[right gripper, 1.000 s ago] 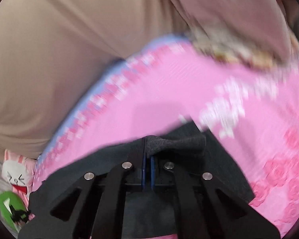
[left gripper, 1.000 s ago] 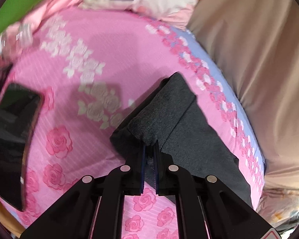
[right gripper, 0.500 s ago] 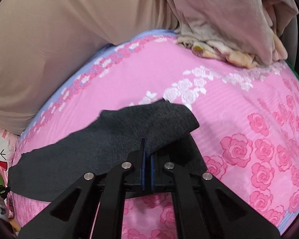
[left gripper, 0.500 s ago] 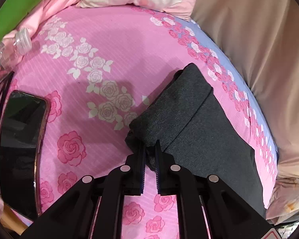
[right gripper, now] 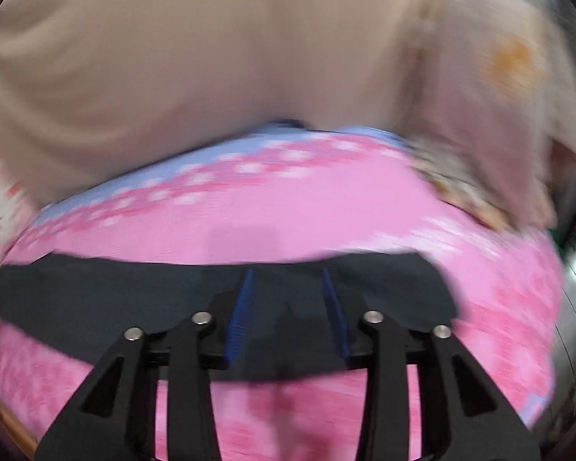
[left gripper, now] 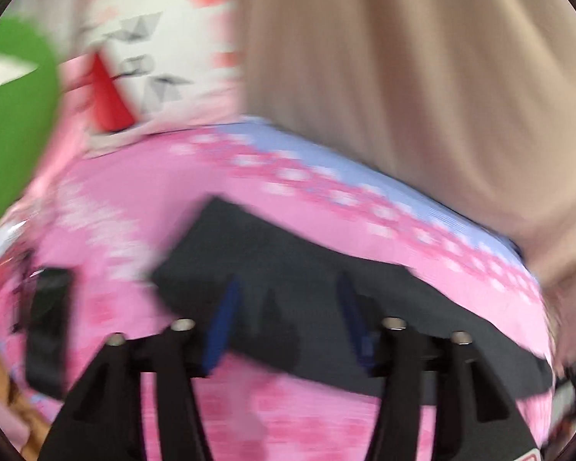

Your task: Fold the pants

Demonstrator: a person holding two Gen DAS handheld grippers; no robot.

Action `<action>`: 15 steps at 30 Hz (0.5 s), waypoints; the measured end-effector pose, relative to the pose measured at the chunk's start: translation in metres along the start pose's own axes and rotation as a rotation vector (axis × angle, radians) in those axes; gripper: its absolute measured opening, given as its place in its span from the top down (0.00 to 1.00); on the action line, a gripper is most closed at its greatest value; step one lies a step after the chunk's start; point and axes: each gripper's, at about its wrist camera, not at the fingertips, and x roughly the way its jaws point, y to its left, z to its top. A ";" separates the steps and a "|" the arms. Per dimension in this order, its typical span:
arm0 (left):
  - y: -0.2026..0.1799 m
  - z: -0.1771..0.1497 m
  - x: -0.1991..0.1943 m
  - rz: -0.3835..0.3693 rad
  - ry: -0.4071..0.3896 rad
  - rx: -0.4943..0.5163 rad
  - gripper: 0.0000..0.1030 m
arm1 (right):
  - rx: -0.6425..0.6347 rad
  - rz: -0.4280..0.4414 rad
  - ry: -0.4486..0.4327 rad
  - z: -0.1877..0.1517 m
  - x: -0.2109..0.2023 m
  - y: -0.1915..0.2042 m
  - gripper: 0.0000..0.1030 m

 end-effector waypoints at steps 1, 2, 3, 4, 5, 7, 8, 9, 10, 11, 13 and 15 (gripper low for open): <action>-0.021 -0.009 0.013 -0.017 0.020 0.045 0.46 | -0.042 0.105 0.027 0.005 0.025 0.039 0.63; -0.039 -0.020 0.028 -0.025 0.055 0.089 0.46 | -0.064 0.156 0.046 0.006 0.040 0.062 0.65; -0.050 -0.031 0.041 -0.022 0.088 0.116 0.46 | -0.112 0.229 0.086 0.007 0.065 0.102 0.73; -0.061 -0.049 0.062 -0.019 0.146 0.148 0.47 | -0.160 0.278 0.122 0.006 0.084 0.136 0.87; -0.066 -0.062 0.075 -0.024 0.192 0.164 0.49 | -0.215 0.335 0.168 0.004 0.106 0.177 0.93; -0.064 -0.090 0.100 -0.047 0.280 0.157 0.58 | -0.279 0.370 0.203 0.000 0.127 0.228 0.95; -0.064 -0.095 0.097 -0.048 0.231 0.164 0.59 | -0.317 0.363 0.206 0.003 0.141 0.256 0.95; -0.065 -0.100 0.093 -0.045 0.195 0.179 0.59 | -0.330 0.366 0.213 0.004 0.147 0.271 0.95; -0.063 -0.103 0.092 -0.039 0.186 0.196 0.59 | -0.333 0.374 0.230 0.007 0.160 0.286 0.95; -0.061 -0.106 0.091 -0.047 0.170 0.196 0.59 | -0.338 0.372 0.254 0.011 0.177 0.303 0.95; -0.057 -0.112 0.088 -0.057 0.136 0.203 0.59 | -0.362 0.342 0.289 0.009 0.202 0.323 0.95; -0.057 -0.111 0.088 -0.061 0.132 0.204 0.57 | -0.378 0.289 0.352 0.004 0.240 0.335 0.98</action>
